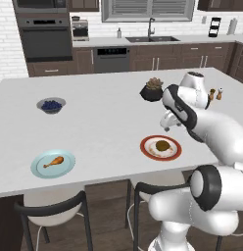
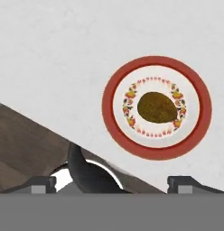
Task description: Pick the chicken drumstick and avocado from their plates and place them in the bowl. Then put the bowl in the fridge.
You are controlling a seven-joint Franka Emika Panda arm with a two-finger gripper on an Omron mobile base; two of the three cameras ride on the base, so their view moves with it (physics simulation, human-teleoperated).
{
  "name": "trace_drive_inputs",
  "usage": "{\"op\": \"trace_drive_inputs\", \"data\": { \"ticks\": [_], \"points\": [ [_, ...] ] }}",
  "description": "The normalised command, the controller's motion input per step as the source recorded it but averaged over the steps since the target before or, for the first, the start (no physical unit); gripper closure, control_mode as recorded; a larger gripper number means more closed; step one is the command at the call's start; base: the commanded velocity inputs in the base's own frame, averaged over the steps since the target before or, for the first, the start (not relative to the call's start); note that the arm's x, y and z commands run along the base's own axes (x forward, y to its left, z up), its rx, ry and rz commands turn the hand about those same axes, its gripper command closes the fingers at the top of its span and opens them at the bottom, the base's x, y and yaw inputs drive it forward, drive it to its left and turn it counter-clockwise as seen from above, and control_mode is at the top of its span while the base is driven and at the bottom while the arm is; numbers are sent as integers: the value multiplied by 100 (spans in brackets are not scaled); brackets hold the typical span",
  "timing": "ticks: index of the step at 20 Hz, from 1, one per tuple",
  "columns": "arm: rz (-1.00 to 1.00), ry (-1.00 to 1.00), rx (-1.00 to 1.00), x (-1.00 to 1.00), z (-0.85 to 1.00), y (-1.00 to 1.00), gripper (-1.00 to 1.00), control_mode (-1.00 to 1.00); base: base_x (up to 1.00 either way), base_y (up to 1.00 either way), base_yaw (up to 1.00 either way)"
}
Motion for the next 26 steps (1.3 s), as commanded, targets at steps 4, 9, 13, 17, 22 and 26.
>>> {"op": "trace_drive_inputs", "data": {
  "ticks": [4, 9, 13, 17, 22, 26],
  "points": [
    [20, 0, 0, 74, -36, 0, -100, -100, 0, 0, 0],
    [15, 0, 0, 60, -37, 0, -100, -100, 0, 0, 0],
    [17, -1, -3, 27, -24, 0, -100, -100, 0, 0, 0],
    [10, -7, -13, -5, -28, 0, -100, -100, 0, 0, 0],
    [7, -1, -9, -3, -35, 0, -100, -100, 0, 0, 0],
    [4, 0, -6, 0, -28, 0, -100, -100, 0, 0, 0]
  ]
}}
